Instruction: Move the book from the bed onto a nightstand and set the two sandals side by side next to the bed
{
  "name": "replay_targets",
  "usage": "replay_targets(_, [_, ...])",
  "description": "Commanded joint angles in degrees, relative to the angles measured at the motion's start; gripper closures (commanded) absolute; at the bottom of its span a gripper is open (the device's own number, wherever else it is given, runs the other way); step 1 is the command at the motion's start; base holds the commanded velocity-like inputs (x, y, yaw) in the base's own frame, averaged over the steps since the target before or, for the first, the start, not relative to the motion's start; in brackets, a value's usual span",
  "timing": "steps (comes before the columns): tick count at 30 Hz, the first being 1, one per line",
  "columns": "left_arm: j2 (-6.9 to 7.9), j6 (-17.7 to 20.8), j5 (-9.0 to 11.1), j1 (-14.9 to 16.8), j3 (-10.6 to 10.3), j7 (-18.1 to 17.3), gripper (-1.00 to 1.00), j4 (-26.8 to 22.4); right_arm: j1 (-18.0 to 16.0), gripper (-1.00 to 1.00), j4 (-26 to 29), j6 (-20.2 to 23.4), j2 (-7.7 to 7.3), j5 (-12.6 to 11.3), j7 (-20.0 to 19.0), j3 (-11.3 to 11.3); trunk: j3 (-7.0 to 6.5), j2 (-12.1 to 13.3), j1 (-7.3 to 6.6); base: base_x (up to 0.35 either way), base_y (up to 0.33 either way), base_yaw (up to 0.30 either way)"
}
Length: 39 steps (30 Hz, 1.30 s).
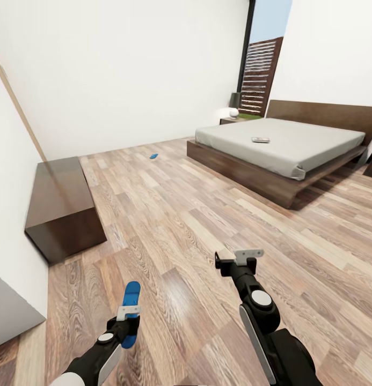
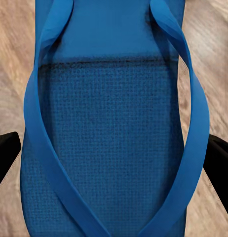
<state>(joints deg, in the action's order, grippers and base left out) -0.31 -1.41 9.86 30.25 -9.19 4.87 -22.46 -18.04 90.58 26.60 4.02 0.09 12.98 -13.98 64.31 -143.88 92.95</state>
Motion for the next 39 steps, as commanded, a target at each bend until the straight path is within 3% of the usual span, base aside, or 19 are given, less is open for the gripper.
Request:
replay_targets(1, [0.04,-0.2,0.6,0.0,-0.5,0.4,1.0,0.0,0.1,-1.0,0.0,0.3,-0.02,0.0,0.3,-0.1,-0.18,0.0,-0.03,0.0,0.0,0.0])
replay_targets(15, [0.04,-0.6,0.6,0.0,-0.3,0.4,1.0,0.1,2.3,-1.0,-0.5,0.2,-0.12,0.3,0.5,-0.1,-3.28,0.2,-0.4,0.0,0.0,0.0])
replay_targets(26, [0.06,-0.7,0.7,-0.1,-0.1,0.4,1.0,0.2,6.2,-1.0,-0.8,-0.1,-0.38,-0.1,0.6,0.4,-5.72,0.3,-0.68,0.0,0.0,0.0])
replay_targets(35, [0.2,-0.8,0.8,-0.3,0.1,0.5,1.0,2.2,7.7,-1.0,-1.1,0.0,0.04,-0.4,0.2,4.5,-7.71,0.5,-0.91,0.0,0.0,0.0])
replay_targets(39, [0.21,-0.8,0.8,-0.3,0.1,0.5,1.0,2.7,7.8,-1.0,-1.3,0.1,0.08,-0.9,0.2,5.0,-8.6,0.5,-1.01,0.0,0.0,0.0])
